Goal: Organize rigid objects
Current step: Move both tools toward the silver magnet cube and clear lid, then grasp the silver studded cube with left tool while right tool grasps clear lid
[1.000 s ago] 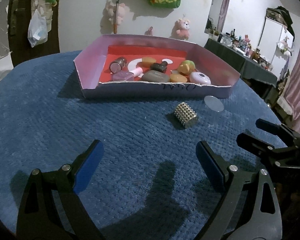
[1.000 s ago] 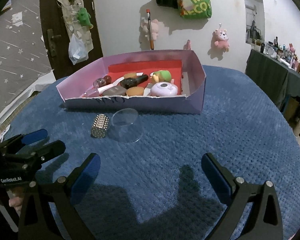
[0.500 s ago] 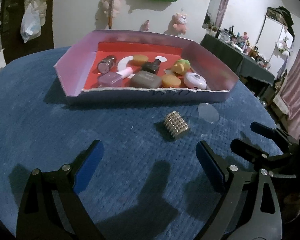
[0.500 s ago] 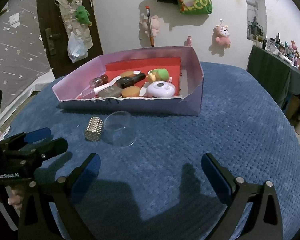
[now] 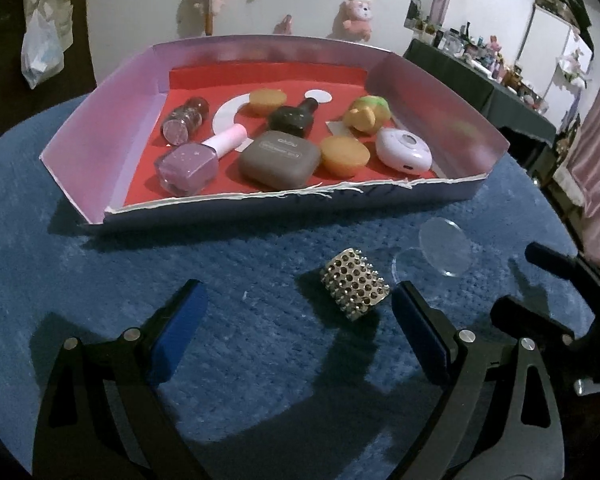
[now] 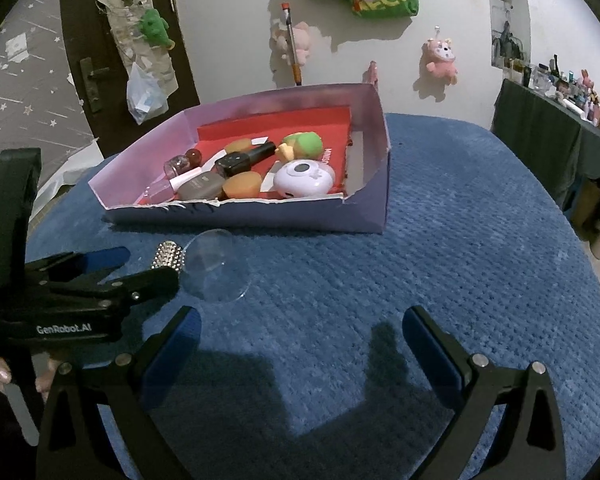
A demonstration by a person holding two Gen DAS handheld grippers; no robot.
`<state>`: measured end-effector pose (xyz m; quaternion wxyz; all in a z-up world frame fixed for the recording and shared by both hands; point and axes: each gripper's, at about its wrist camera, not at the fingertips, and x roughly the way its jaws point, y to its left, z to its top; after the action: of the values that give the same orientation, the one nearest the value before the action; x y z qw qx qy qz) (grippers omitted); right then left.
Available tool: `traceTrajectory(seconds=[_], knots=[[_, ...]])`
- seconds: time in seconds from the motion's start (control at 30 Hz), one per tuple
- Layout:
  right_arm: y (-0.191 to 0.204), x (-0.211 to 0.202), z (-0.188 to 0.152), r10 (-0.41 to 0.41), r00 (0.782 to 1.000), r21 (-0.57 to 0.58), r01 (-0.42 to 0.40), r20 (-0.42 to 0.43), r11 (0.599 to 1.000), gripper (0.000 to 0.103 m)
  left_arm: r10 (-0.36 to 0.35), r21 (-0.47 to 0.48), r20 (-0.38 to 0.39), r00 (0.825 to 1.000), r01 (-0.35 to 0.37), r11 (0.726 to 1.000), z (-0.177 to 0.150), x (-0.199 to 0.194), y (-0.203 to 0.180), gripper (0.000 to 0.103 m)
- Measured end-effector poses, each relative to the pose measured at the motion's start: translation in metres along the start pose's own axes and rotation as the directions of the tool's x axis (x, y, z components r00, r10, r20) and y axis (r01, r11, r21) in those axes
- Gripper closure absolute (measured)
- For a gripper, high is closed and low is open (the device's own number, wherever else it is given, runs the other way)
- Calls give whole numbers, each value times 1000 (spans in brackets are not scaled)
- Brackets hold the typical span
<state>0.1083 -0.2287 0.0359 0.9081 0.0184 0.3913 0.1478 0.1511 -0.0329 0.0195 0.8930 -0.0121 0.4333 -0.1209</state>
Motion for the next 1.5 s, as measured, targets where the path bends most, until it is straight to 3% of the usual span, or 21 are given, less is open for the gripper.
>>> traceTrajectory(seconds=[0.17,0.4,0.73,1.2,1.33,1.5], knots=[[6,8,5,13,1000,-25,-13,-22,1000,0,11,30,17,1000,-12,999,-3,-9,10,8],[23,22,11,40,998,-84,-45,-54,995,0,95,53,21,995,-96,994,-7,-19,32,9],[27,28,17,53,997,-110,-59,-58,992,0,28,41,38,999,-30,999,0,-27,24,9],[25,39,22,93,990,-94,-104,-108,990,0,59,34,5,998,-59,998,4,-4,23,9],[29,41,25,89,990,-100,-100,-111,990,5,26,34,-12,1000,-25,999,2,-2,22,10],[37,46,28,91,989,-130,-107,-120,986,20,4,26,1,1000,-4,1000,2,-4,22,25]])
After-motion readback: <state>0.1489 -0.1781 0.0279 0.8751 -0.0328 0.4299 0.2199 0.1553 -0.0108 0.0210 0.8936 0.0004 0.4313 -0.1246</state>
